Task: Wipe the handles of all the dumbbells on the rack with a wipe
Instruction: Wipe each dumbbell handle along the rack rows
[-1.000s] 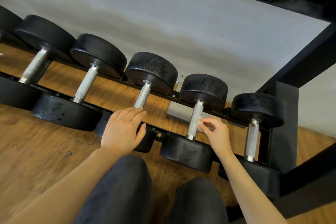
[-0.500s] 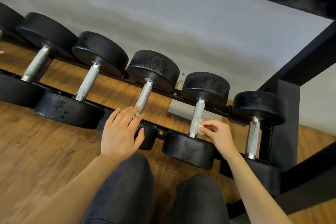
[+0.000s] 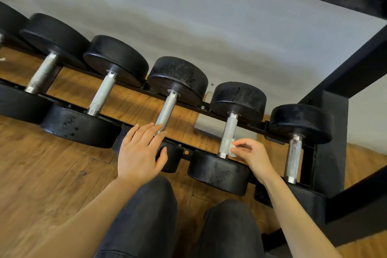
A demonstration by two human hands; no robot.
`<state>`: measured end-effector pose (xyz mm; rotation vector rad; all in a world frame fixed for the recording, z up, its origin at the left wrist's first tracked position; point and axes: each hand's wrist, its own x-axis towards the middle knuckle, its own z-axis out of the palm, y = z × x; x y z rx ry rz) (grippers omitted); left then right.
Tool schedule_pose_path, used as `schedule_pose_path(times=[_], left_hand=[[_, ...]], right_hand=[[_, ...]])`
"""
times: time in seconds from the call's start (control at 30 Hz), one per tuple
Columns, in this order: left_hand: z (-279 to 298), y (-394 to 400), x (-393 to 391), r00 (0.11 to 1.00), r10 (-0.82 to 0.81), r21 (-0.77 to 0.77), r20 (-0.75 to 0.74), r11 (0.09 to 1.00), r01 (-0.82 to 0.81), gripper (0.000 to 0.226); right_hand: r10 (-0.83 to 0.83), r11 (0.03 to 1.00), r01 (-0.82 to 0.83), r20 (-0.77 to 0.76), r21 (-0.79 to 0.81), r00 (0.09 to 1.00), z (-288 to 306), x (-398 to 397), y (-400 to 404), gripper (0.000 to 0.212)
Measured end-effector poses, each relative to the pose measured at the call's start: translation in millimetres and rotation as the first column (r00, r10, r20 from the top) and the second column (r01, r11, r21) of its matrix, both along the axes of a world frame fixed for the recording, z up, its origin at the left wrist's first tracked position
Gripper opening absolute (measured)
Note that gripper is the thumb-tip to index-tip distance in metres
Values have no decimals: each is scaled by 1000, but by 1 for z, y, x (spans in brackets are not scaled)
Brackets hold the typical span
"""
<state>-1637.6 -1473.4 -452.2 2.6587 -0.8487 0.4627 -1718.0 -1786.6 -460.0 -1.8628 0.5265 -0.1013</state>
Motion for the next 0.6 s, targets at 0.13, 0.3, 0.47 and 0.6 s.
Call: schedule_pose_path(times=[0.13,0.3,0.47,0.6], left_hand=[[0,0,0,1000,-2,0,7,1000,2,43],[0,0,1,1000,-4,-3,7,1000,4,43],[1,-1,-1,1000,0,3,2,1000,0,42],[2,-1,-1,1000,6,18,-10,1000,-6,43]], right_hand=[[-49,997,52,73,-49,996,5,8,1,20],[79,995,-80,-10,-64,997,7,4,1,17],[234,953,-249,-104,-172,967,13,4,-2,15],[217,939,-223,-53,-260,975,14,5,3,13]])
